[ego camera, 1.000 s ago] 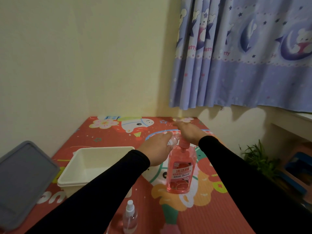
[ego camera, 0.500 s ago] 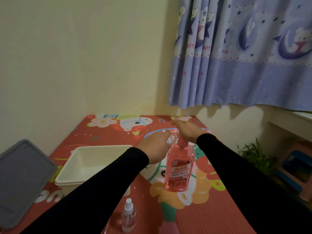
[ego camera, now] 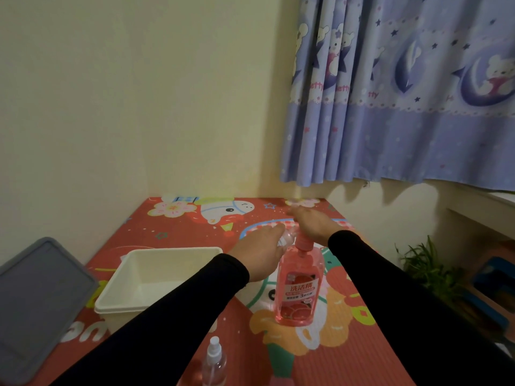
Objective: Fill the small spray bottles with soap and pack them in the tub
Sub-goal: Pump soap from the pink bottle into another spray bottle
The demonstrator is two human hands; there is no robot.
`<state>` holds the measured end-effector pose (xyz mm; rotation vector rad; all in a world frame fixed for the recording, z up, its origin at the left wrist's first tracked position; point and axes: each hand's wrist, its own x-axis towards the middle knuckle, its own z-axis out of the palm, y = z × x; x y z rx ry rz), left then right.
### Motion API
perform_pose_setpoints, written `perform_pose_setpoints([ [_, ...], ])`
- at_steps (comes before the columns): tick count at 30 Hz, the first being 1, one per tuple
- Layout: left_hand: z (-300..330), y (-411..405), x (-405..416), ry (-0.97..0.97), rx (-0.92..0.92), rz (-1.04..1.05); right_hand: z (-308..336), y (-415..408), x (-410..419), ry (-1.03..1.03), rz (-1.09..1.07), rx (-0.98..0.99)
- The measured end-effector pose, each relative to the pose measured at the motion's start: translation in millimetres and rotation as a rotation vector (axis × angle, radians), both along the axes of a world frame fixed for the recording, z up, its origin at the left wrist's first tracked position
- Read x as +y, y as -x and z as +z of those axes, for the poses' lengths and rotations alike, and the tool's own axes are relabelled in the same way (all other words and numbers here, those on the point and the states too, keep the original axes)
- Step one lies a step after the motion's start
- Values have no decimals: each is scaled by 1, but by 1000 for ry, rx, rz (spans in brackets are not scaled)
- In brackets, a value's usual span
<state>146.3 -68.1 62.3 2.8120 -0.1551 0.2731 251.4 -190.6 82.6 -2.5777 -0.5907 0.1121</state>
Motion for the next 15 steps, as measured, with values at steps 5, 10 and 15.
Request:
perform_pose_setpoints([
  [5,7,-1,4,4,52,-5,8,3,0,22,-9,-33],
  [10,17,-2,3,-15,11,3,22,10,-6,-111,16,-39],
  [15,5,-3,2,-23,22,-4,3,5,-2,-138,27,41],
])
